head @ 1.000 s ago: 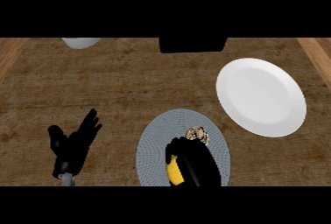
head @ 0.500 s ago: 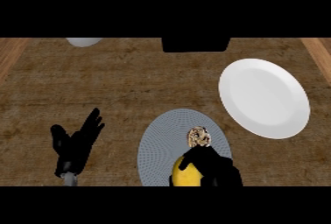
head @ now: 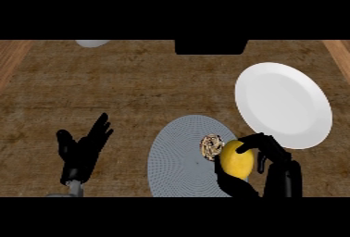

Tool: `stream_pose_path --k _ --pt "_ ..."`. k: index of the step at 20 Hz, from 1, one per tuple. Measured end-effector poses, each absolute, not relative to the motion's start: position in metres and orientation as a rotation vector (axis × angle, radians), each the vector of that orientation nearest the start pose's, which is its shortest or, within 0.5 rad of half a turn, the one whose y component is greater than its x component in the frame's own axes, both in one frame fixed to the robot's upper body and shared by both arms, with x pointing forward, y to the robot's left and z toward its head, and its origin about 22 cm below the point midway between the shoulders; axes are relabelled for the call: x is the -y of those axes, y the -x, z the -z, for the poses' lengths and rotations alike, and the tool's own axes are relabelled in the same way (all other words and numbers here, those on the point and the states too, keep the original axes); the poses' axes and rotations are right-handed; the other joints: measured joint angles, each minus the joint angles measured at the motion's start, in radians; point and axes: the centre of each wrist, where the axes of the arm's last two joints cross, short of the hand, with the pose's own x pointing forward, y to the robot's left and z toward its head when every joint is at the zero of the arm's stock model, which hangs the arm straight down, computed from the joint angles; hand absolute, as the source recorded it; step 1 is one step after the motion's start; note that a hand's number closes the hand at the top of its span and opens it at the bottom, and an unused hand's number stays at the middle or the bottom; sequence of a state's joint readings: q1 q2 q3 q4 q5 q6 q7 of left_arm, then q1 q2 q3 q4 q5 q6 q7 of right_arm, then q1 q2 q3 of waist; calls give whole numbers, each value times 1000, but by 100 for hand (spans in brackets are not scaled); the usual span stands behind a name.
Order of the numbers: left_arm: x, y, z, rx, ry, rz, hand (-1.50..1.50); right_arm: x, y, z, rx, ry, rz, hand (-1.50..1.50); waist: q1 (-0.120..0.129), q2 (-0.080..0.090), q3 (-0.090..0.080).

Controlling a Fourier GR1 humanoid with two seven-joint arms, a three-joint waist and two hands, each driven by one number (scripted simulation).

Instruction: Pick the lemon from the placemat and place it in the plate

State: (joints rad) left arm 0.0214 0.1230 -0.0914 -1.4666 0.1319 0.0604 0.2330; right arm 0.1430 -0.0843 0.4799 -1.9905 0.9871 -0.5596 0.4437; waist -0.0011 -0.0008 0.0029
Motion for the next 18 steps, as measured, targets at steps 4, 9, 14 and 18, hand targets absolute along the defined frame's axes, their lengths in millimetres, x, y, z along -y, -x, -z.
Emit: stream_pose_path --k 4,9,14,18 --pt "-239 -235 25 1207 2 12 0 183 -210 -60 1749 952 -166 150 5 0 1" --pt "-234 -237 29 1218 -4 14 0 237 -252 -53 1744 1051 -78 150 9 1 3" --pt "-235 -236 30 1233 6 18 0 284 -295 -41 1732 1078 -58 150 15 2 3" --pt "-235 -237 27 1219 11 20 0 314 -325 -33 1733 1086 -53 150 19 4 2"
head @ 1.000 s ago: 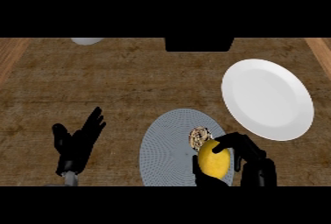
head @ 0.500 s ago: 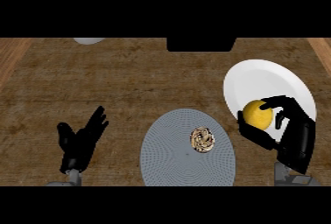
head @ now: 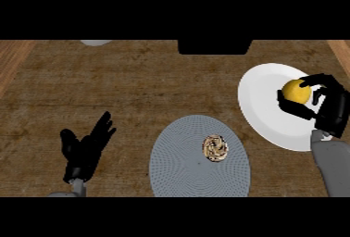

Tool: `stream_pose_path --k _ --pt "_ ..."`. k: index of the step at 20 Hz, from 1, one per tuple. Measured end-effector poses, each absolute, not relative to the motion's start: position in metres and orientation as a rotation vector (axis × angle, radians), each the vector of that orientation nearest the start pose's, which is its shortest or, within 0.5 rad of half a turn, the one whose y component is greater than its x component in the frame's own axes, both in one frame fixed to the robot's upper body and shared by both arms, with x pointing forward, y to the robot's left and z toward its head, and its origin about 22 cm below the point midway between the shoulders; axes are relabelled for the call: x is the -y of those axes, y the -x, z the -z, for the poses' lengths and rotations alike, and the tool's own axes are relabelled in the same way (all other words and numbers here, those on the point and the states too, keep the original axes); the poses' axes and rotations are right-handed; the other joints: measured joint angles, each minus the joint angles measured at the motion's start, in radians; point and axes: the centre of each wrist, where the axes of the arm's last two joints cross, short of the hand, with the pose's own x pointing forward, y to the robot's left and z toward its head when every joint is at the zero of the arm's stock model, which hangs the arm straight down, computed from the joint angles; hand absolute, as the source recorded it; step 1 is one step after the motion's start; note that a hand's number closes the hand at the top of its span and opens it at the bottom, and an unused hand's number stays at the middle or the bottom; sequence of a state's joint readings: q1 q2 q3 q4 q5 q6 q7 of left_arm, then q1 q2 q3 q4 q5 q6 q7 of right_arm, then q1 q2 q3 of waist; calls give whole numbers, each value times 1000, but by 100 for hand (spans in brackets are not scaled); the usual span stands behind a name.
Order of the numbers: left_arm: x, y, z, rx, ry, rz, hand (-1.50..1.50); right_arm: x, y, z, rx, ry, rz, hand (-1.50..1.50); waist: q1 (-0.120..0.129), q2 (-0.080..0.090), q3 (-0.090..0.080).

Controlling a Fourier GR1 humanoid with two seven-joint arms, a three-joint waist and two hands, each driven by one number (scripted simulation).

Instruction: Pick the lemon from the placemat and place it in the plate

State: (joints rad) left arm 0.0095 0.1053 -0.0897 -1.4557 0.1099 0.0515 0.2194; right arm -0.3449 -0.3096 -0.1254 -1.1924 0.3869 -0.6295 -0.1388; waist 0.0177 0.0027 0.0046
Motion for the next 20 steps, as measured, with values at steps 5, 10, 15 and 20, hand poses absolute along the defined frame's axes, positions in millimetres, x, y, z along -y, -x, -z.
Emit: stream_pose_path --k 5,10,15,20 --pt "-233 -239 27 1227 10 26 0 351 -353 -34 1637 1084 -72 -150 8 3 0" --pt "-231 -244 25 1233 18 45 0 365 -362 -16 1441 1038 -258 -150 25 10 0" --pt "-231 -244 23 1233 27 51 0 370 -368 -2 1459 908 -283 -150 30 13 1" --pt "-230 -244 24 1239 29 48 0 373 -374 -6 1605 796 -160 -150 30 15 2"
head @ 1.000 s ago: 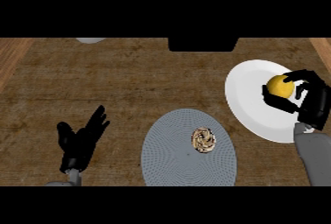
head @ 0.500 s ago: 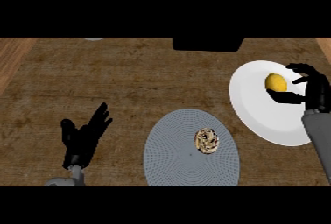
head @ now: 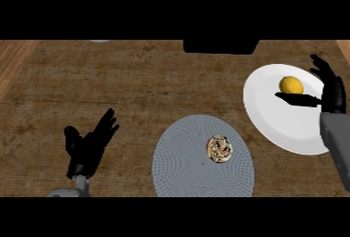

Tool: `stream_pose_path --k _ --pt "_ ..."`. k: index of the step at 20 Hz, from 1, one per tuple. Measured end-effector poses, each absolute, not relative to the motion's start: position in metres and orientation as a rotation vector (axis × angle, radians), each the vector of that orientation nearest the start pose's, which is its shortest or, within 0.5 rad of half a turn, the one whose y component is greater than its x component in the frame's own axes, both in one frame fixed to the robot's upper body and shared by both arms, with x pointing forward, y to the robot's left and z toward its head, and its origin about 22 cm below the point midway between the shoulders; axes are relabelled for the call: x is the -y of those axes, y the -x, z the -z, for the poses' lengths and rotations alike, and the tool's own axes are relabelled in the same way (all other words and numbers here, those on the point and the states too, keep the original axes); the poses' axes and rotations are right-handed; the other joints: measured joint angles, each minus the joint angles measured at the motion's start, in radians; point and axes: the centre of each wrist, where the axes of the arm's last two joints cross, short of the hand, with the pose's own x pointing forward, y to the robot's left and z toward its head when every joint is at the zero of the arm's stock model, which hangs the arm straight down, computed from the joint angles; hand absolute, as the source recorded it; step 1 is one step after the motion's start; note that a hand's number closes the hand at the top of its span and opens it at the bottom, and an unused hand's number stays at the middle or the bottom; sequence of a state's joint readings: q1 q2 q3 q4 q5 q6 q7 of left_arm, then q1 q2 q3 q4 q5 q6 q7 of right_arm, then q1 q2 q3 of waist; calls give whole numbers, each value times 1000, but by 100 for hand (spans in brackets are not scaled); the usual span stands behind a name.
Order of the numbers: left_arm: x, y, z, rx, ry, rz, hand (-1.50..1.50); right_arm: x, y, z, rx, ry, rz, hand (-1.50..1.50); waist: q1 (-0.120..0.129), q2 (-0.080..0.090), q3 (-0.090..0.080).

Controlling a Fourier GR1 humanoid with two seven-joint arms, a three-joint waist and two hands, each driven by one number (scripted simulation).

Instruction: Pick the lemon from the placemat and place it in the plate

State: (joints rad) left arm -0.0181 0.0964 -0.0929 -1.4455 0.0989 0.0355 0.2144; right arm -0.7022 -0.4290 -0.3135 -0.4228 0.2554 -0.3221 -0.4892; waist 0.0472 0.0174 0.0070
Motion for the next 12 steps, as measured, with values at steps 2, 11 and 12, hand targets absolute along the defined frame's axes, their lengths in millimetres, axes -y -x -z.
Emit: stream_pose_path --k 2,11,12 --pt "-231 -244 24 1236 27 45 0 378 -374 -8 1657 760 -82 -150 -5 -2 0" --pt "-235 -242 22 1213 10 28 0 441 -341 -9 1688 585 101 -150 -24 -9 -3" --pt "-233 -241 24 1215 8 24 0 447 -336 -7 1690 552 96 -150 -26 -10 -3"
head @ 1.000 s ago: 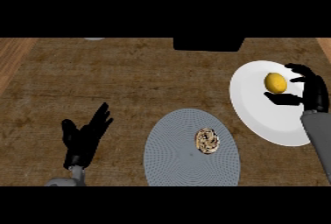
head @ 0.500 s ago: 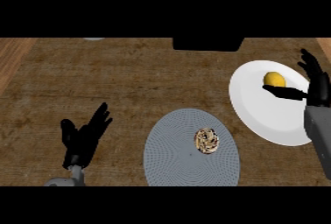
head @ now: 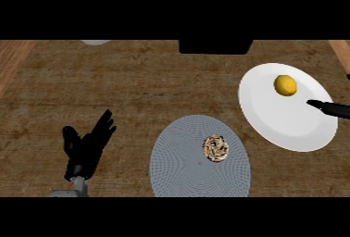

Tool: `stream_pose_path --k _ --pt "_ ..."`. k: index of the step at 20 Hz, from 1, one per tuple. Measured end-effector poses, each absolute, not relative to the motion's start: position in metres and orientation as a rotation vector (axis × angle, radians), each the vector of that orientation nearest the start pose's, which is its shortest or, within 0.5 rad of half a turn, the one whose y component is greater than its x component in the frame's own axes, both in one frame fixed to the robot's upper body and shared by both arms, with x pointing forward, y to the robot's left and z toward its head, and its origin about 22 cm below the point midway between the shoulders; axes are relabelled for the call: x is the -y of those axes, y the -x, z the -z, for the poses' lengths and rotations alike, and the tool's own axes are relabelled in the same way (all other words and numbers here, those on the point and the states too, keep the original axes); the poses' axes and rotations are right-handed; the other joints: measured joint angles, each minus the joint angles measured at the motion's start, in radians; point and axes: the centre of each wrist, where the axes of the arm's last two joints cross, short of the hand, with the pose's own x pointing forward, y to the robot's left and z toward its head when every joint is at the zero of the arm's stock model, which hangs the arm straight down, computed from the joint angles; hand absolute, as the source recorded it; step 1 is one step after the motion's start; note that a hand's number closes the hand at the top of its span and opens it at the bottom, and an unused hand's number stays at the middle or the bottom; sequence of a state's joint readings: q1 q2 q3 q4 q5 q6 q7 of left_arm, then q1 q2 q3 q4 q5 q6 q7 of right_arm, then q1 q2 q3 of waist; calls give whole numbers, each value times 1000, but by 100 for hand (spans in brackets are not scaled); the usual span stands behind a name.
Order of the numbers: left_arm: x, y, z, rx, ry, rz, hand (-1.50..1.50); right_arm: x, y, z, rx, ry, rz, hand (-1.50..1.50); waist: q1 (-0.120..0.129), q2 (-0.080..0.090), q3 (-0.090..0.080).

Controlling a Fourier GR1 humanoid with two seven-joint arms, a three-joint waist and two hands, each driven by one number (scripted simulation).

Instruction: Pick the lemon from the placemat and place it in the plate

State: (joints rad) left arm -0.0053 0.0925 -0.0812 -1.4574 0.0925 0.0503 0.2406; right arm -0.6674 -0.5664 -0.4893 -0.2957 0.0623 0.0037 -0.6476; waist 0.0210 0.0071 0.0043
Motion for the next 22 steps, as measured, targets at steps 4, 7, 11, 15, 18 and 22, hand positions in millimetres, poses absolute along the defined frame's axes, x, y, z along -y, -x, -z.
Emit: stream_pose_path --k 4,7,11,15,18,22 --pt "-239 -240 27 1218 3 15 0 475 -312 -7 1703 446 52 -150 -8 -4 0" --pt "-241 -237 29 1225 2 15 0 492 -289 1 1704 391 8 -150 -14 -8 0" --pt "-243 -241 28 1214 -9 7 0 510 -259 8 1688 384 -56 -150 -19 -10 0" --pt "-242 -241 28 1217 -1 8 0 519 -240 14 1657 414 -114 -150 -18 -9 -1" --pt "-243 -239 29 1219 -2 9 0 523 -225 18 1636 426 -147 -150 -22 -11 -1" --pt "-244 -235 27 1217 -7 1 0 523 -203 28 1625 441 -164 -150 -23 -12 -2"
